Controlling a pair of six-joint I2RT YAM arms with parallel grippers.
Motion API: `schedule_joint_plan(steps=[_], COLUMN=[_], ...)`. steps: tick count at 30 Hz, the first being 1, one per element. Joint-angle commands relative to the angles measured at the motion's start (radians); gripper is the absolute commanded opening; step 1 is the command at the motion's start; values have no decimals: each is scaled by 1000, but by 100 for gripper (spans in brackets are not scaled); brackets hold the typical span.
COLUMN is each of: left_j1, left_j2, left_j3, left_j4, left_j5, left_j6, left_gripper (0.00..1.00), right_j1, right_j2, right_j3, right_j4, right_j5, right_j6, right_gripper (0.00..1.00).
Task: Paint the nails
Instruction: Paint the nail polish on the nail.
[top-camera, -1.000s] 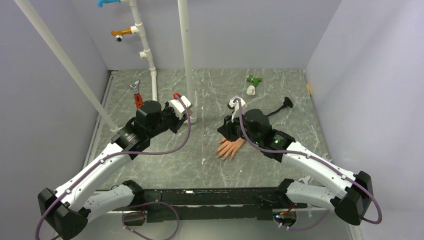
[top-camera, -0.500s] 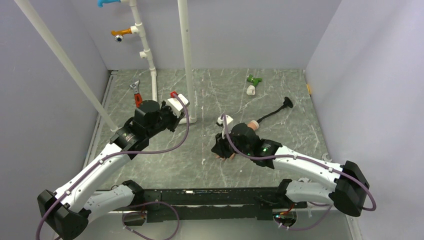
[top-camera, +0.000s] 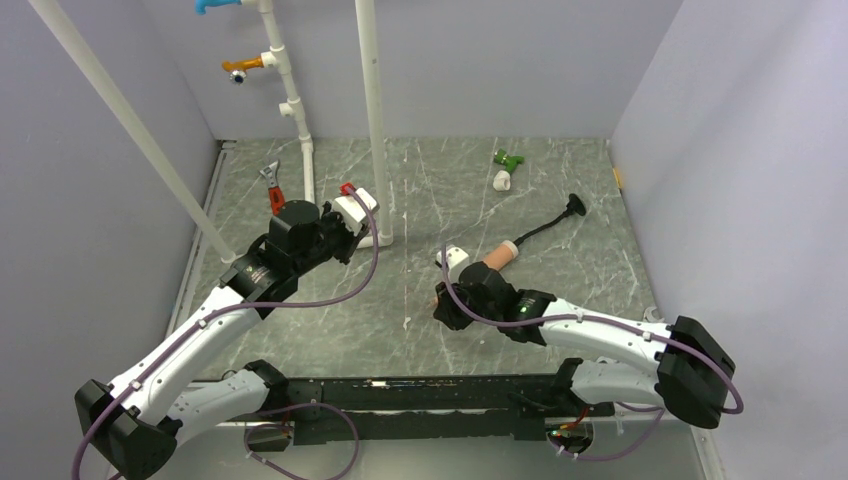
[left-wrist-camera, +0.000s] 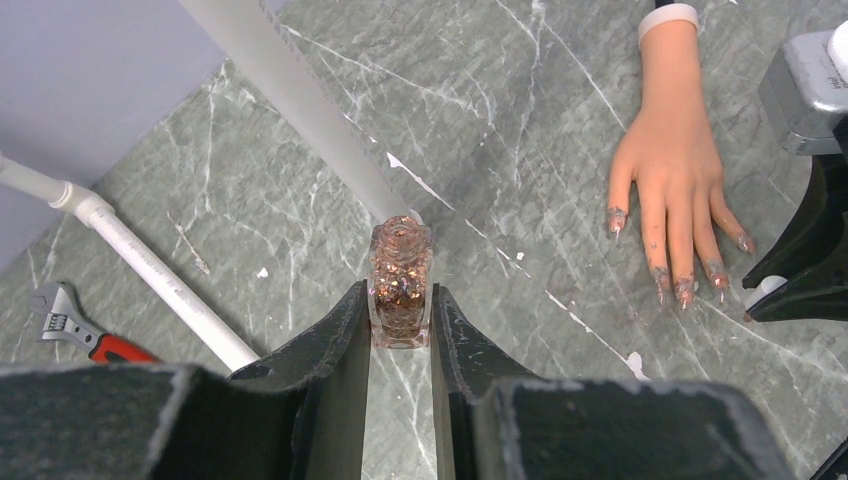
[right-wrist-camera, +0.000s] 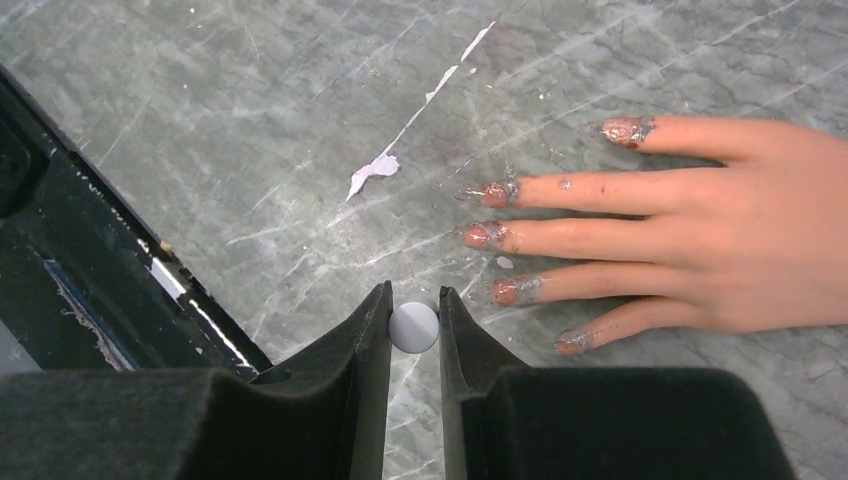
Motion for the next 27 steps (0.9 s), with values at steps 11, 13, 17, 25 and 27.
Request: schedule_joint_plan(steps=[11,13,17,25,27], left_j1=[2,2,2,2,2], left_j2=[-8,-7,-7,-7,-7], left_j3=[42,42,41,42,42], left_j4=[29,27,27,28,28], left_j5=[10,9,10,19,21], left_j6=[6,6,7,6,6], left_gripper=[0,0,0,0,0], right_j1=[2,2,2,1,0], right_j2=[54,55,52,78,80], right_j3=[-12,-8,-21,-41,-45], right_j4=[79,76,85,119,120], right_j5=[65,70,89,98,108], right_j6=[-21,-23,-20,-12,-10], right_gripper=[0,0,0,0,0])
